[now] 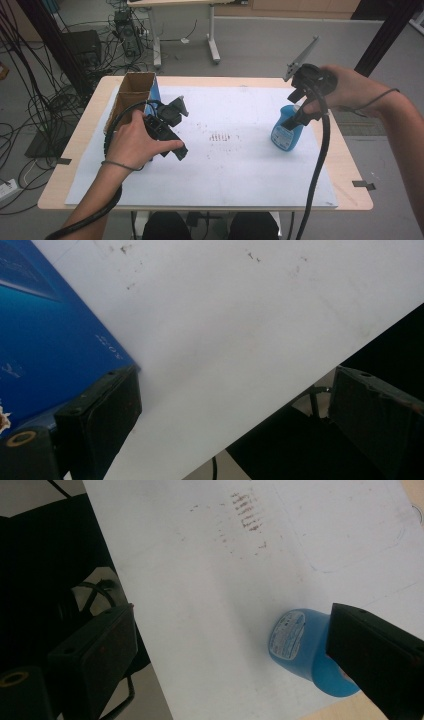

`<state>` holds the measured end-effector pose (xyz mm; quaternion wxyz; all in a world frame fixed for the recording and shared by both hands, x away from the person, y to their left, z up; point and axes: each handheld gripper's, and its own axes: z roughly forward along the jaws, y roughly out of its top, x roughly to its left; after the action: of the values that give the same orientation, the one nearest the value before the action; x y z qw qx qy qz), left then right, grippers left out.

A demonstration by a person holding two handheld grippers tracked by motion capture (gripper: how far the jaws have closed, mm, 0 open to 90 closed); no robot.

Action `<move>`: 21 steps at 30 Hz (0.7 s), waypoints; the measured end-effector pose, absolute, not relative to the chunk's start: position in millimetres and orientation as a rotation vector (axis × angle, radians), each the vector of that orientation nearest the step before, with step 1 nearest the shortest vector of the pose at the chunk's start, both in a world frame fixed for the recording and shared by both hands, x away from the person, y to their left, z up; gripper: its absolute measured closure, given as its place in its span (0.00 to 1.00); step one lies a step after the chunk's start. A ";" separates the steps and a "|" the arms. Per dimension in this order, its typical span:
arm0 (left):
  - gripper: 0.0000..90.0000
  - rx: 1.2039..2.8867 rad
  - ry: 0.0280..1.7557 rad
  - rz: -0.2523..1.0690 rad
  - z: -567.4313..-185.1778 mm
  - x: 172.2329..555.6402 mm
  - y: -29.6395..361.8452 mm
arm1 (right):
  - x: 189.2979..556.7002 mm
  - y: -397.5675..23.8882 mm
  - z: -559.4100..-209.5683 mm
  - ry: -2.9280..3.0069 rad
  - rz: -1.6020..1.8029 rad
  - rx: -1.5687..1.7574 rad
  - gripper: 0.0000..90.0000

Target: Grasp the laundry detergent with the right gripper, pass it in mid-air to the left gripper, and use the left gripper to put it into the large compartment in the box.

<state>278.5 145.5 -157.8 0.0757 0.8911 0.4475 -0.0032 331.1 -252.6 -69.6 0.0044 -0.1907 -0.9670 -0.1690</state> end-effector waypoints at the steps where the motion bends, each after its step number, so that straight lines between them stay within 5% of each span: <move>1: 0.08 2.674 1.337 -0.010 -157.6 278.6 145.7 | 331.5 -252.2 -69.6 -3.029 -0.528 -0.594 0.07; 21: 0.08 2.681 1.324 -0.025 -159.6 280.4 142.8 | 326.6 -257.3 -64.4 -3.042 -0.540 -0.619 0.07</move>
<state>280.4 142.8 -159.6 0.0755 0.8941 0.4415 -0.0083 326.6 -257.3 -64.4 -0.0046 -0.1966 -0.9654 -0.1715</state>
